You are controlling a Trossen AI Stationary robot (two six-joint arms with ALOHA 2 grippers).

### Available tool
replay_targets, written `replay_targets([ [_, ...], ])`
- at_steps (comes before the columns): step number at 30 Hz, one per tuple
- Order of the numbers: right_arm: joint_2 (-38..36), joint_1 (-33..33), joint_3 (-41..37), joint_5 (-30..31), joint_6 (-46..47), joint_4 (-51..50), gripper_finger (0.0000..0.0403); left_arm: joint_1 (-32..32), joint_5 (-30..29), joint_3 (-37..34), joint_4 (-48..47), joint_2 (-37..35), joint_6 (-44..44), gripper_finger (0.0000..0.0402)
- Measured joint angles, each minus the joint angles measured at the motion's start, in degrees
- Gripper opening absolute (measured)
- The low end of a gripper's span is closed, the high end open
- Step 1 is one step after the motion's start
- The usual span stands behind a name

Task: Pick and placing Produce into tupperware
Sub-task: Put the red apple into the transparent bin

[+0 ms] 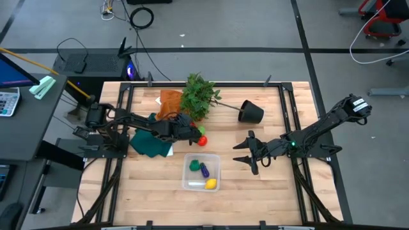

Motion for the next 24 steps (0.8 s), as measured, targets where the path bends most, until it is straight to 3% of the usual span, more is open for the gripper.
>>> replay_targets([
  [24, 0.0, 0.01, 0.0, 0.0, 0.03, -0.01, 0.0195, 0.04, -2.57, -0.04, 4.24, 4.79, -0.72, 0.0394],
])
